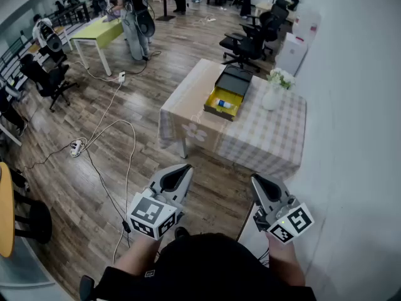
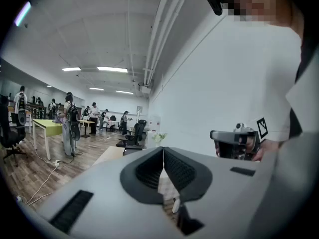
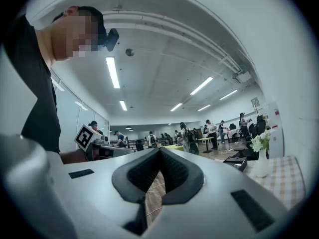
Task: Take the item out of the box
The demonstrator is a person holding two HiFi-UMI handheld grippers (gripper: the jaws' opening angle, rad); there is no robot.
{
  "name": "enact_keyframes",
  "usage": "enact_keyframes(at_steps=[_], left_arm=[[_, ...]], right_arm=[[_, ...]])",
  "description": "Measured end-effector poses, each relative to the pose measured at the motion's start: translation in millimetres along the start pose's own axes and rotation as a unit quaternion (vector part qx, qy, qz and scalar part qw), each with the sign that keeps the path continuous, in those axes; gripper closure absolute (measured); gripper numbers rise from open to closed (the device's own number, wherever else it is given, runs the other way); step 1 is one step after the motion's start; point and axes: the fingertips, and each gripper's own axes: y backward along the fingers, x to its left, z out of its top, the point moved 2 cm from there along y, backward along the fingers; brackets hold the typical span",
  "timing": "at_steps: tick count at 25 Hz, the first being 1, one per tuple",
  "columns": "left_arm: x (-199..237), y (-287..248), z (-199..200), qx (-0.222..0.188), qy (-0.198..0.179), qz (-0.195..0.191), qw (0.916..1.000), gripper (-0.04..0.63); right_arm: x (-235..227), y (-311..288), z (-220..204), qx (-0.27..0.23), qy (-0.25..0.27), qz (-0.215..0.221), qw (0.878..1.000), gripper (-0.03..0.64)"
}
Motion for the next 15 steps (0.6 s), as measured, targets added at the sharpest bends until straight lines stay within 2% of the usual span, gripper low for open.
enact_keyframes(at_steps=[9,15], left_arm=[[14.1,8.6,-0.4,0.0,0.002,0.0,1.0,0.58],[29.6,22.1,-4.4,-0.002,0.013,0.005,0.9999,0.58]], right_arm=[[8.4,-15.9,-2.4,0.001,-0.005,0.005,1.0,0.581],[17.2,-33.3,-13.3,0.022,-0.005,0.01,1.0,0.58]])
